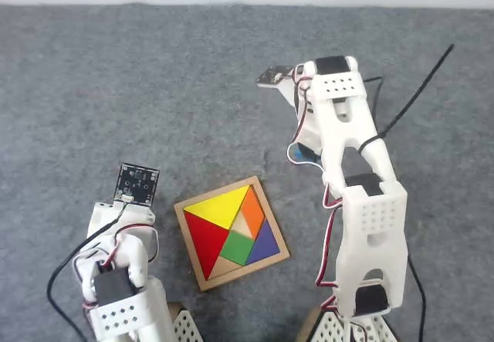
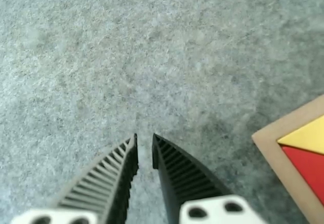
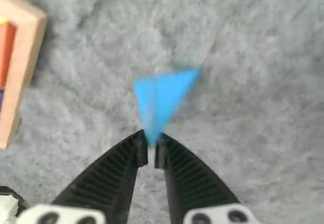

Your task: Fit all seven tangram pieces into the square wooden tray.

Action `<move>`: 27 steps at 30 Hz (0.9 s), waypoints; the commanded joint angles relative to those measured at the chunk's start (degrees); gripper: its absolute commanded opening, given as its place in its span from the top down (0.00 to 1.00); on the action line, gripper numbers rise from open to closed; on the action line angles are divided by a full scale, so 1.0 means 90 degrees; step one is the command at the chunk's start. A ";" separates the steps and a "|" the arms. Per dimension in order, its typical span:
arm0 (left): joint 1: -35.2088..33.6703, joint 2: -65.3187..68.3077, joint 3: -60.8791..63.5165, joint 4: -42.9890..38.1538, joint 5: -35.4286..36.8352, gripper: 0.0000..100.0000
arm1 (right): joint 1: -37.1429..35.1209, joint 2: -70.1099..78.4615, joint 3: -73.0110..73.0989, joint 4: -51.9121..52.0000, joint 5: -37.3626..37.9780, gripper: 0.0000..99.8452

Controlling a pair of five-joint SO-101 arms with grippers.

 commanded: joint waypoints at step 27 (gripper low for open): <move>-0.0039 -0.0127 -0.0083 0.0117 -0.0303 0.94 | -0.0728 -0.0034 0.1475 -0.0972 -0.1621 0.62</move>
